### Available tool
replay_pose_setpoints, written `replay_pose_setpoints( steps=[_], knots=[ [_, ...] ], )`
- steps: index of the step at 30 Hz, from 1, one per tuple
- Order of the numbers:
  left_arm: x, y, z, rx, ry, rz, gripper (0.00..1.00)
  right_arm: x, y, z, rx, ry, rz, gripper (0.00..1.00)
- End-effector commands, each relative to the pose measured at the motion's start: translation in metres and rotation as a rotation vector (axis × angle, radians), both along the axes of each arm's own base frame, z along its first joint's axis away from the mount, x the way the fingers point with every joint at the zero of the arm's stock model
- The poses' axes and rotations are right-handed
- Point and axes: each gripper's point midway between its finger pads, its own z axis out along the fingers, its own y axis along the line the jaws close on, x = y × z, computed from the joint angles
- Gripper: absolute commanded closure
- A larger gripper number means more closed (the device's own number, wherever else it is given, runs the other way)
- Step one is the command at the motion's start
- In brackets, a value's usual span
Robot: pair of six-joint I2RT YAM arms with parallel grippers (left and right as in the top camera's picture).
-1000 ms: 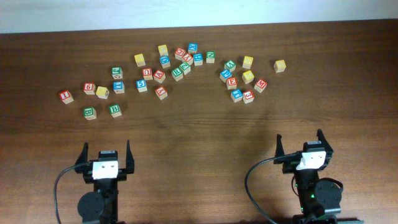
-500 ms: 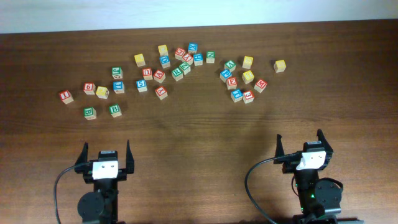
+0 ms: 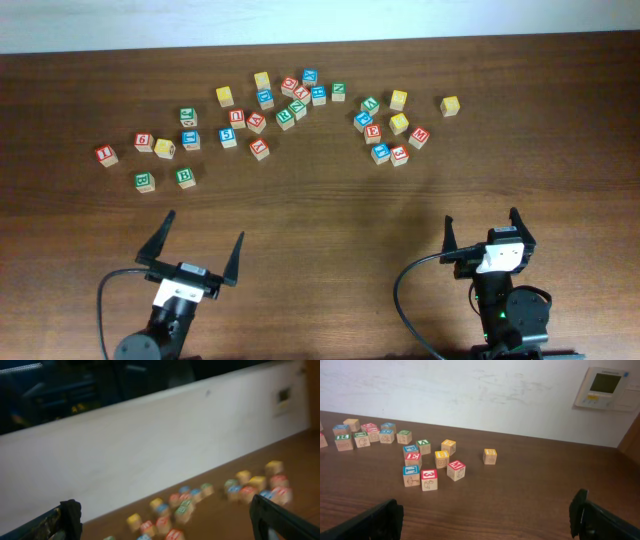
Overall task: Spell out ICRA
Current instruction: 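Raise the left arm and swing it toward the far-left blocks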
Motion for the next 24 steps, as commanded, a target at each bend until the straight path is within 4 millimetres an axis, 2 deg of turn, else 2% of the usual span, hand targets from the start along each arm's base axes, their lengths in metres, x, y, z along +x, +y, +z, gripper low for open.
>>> replay_pose_setpoints(
  steps=[1,8,11,13,15,18,21,24],
  knots=[
    [-0.032,-0.018,0.072,-0.041,-0.054,-0.116,0.01,0.0,-0.001,-0.005,0.004,0.015,-0.002,0.02],
    [-0.07,-0.022,0.188,-0.04,-0.019,-0.112,0.01,0.0,-0.001,-0.005,0.004,0.015,-0.002,0.02],
    [-0.076,-0.023,0.235,0.002,0.014,-0.098,0.01,0.0,-0.001,-0.005,0.004,0.015,-0.002,0.02],
    [-0.072,-0.022,0.263,0.029,0.036,-0.09,0.01,0.0,-0.001,-0.005,0.004,0.015,-0.002,0.02],
    [-0.063,-0.021,0.28,0.044,0.07,-0.086,0.01,0.0,-0.001,-0.005,0.004,0.015,-0.002,0.02],
    [-0.035,-0.018,0.296,0.028,0.174,-0.087,0.01,0.0,-0.001,-0.005,0.004,0.015,-0.002,0.01],
    [-0.001,-0.014,0.3,0.012,0.283,-0.089,0.01,0.0,-0.001,-0.005,0.004,0.015,-0.002,0.01],
    [0.037,-0.011,0.291,-0.001,0.367,-0.092,0.01,0.0,-0.001,-0.005,0.004,0.015,-0.002,0.01]
  ],
)
